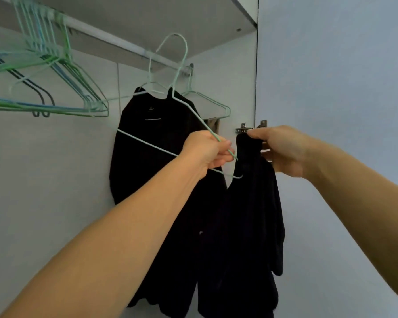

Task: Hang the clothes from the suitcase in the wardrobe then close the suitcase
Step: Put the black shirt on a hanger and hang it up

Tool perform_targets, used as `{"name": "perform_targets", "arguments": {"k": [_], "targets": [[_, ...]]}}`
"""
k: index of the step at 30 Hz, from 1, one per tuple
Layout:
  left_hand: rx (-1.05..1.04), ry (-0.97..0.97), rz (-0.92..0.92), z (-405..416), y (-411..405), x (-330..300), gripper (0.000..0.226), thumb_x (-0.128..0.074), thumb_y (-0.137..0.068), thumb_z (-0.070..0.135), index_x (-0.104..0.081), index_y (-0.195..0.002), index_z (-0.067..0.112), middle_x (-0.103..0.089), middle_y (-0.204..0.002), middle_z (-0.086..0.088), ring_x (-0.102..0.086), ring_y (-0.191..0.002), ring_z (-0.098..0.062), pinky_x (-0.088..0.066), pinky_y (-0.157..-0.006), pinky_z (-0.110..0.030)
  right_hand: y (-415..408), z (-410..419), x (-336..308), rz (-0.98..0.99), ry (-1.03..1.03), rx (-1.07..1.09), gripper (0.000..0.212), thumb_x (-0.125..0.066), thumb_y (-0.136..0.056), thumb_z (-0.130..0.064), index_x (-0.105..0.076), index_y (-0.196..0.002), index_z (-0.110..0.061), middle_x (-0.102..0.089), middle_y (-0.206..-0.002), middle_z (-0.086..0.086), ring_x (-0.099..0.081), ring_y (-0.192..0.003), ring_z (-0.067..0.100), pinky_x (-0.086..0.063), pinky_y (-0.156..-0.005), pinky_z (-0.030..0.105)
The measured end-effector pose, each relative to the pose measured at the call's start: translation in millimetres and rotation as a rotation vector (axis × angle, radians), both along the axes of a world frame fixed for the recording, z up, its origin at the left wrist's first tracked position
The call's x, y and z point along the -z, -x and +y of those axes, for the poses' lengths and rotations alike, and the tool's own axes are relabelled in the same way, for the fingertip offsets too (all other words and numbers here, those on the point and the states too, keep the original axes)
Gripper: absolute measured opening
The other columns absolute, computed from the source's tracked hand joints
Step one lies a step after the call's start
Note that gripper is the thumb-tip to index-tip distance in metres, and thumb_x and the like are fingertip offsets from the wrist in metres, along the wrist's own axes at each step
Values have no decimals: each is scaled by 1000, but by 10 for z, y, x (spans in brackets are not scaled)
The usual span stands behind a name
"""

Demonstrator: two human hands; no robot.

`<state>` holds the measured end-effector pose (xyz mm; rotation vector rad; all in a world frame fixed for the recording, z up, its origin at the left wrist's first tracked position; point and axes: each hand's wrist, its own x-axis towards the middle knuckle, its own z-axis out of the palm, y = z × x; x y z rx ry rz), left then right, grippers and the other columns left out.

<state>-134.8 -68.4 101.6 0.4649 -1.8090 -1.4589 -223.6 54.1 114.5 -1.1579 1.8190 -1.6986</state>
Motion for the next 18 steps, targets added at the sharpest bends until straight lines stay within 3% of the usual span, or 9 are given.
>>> {"name": "perform_targets", "arguments": {"k": [5,9,13,16,18], "targets": [[165,-113,-96,410,360,316,13,-55,-95,10,-58,-82,10,-64,-79,-6,-63,-67,-13,-52,-53,-16,128,270,101,191,-50,140,22,-49,-94,-25,-64,-102,-11,-64,-95,4,-60,-83,18,-49,-71,29],[292,32,-181,767,561,443,25,-40,-95,-4,-59,-108,3,-65,-94,-12,-64,-80,-21,-57,-68,-32,178,432,234,220,-122,154,27,-53,-91,-28,-67,-99,-6,-69,-99,12,-65,-92,27,-51,-88,42],[397,156,-243,1000,625,564,36,-33,-91,-10,-58,-112,6,-64,-106,-16,-63,-96,-29,-57,-80,-44,220,501,336,382,-55,149,20,-55,-94,-18,-65,-94,-1,-65,-86,15,-61,-81,25,-50,-79,37],[529,152,-249,1045,620,629,30,-35,-92,-10,-60,-95,6,-62,-90,-9,-60,-79,-19,-54,-72,-32,340,488,391,511,-2,300,23,-54,-95,-17,-61,-86,3,-57,-76,11,-51,-71,19,-41,-68,32],[615,131,-249,1049,617,671,25,-37,-96,-3,-60,-98,6,-63,-93,-9,-61,-81,-17,-55,-73,-29,447,510,405,538,42,414,24,-52,-95,-19,-60,-84,1,-53,-71,8,-47,-69,18,-37,-65,30]]}}
